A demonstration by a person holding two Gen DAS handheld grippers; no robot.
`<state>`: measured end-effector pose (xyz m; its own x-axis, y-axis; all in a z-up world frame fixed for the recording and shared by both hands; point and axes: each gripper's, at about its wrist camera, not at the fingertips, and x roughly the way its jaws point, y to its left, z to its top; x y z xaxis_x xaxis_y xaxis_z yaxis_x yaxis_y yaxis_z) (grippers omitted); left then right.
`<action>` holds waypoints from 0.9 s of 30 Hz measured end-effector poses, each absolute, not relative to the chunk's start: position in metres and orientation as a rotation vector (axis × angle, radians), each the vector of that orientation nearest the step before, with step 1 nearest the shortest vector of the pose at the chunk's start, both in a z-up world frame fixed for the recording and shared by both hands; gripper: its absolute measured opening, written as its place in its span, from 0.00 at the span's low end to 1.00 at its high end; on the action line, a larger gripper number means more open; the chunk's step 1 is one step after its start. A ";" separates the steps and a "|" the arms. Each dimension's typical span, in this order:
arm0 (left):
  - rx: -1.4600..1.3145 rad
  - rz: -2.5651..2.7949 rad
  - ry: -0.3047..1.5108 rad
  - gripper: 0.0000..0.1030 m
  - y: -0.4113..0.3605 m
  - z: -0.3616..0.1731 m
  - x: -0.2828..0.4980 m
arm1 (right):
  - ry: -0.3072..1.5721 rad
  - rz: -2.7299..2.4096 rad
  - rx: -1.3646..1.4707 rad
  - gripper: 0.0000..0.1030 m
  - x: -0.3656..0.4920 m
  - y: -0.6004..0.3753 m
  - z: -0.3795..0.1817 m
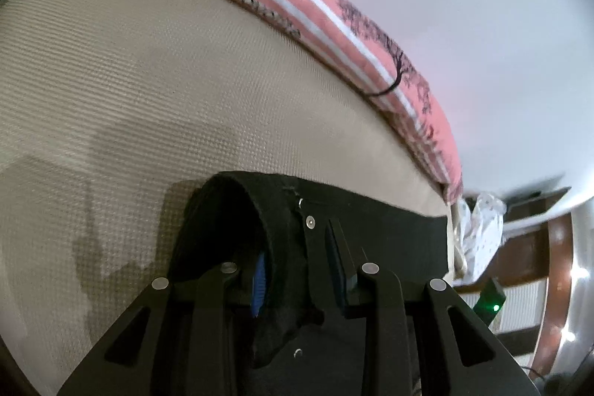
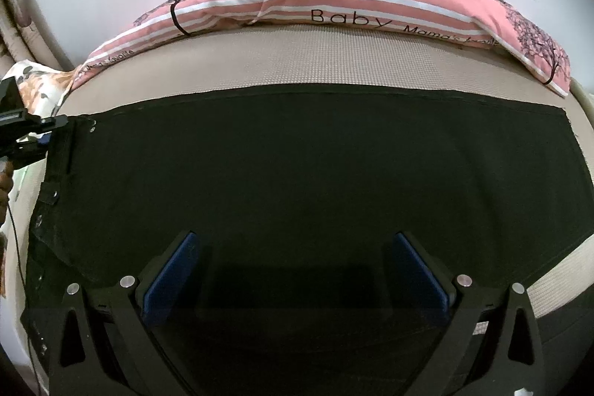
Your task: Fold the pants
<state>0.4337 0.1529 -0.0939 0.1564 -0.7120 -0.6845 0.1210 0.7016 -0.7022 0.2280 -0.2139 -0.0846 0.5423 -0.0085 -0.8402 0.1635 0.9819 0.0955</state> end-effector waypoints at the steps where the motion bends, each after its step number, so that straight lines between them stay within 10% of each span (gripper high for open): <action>1: -0.549 -0.643 1.297 0.29 0.151 -0.096 0.435 | 0.993 -0.105 0.162 1.00 0.228 -0.214 -0.085; 14: -0.695 -0.627 1.270 0.29 0.145 -0.117 0.450 | 0.991 -0.021 0.112 1.00 0.243 -0.219 -0.083; 17: -0.655 -0.605 1.194 0.08 0.145 -0.104 0.441 | 0.998 0.042 0.048 1.00 0.254 -0.218 -0.079; 27: -0.559 -0.726 0.997 0.07 0.130 -0.030 0.395 | 1.009 0.437 -0.057 1.00 0.319 -0.221 -0.048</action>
